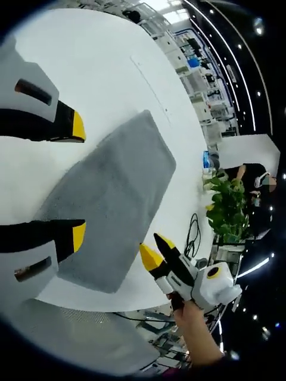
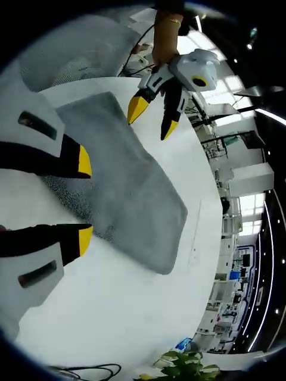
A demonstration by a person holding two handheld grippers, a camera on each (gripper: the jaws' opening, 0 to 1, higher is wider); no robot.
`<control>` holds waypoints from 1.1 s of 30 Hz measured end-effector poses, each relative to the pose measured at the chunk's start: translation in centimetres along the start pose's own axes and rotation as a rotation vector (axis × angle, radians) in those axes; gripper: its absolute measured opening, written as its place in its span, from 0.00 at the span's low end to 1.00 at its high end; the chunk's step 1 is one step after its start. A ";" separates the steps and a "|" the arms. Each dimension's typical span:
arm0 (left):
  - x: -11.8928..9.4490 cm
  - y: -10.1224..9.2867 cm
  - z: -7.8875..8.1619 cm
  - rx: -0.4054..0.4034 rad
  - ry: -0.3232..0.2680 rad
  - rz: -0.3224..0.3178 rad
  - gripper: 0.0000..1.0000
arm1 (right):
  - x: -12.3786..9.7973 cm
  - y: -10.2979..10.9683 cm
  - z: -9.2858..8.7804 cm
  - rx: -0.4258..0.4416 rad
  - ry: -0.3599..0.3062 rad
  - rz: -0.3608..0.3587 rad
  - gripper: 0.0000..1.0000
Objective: Fold the towel on the table until its edges align and the towel forms a compact rectangular stack.
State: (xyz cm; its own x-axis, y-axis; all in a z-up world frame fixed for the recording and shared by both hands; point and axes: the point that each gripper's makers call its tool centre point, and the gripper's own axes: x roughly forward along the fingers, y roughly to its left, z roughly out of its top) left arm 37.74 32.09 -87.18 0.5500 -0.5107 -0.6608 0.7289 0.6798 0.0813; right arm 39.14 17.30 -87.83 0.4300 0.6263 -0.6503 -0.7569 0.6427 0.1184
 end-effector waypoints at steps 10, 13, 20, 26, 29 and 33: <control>-1.2 -4.8 -1.2 0.176 0.061 -0.110 0.49 | -1.7 3.4 -1.6 -0.097 0.034 0.043 0.29; -1.5 -6.2 -1.6 0.196 0.070 -0.147 0.46 | -2.1 4.5 -1.9 -0.129 0.032 0.063 0.28; -1.4 -8.9 -2.8 0.260 0.111 -0.226 0.35 | -2.5 8.2 -3.3 -0.228 0.059 0.154 0.27; -0.8 -9.7 -3.9 0.313 0.152 -0.227 0.35 | -2.2 10.1 -5.9 -0.395 0.156 0.215 0.27; -0.4 -9.6 -4.3 0.328 0.162 -0.222 0.34 | -2.0 10.2 -6.9 -0.449 0.187 0.210 0.29; -0.1 -9.4 -4.4 0.352 0.168 -0.212 0.30 | -1.5 10.1 -7.3 -0.479 0.189 0.197 0.29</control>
State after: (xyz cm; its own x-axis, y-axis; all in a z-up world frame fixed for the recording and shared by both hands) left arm 29.04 28.09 -91.18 0.3203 -0.5074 -0.8000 0.9290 0.3334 0.1605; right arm 27.25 19.59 -91.13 0.1953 0.5961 -0.7788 -0.9724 0.2212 -0.0744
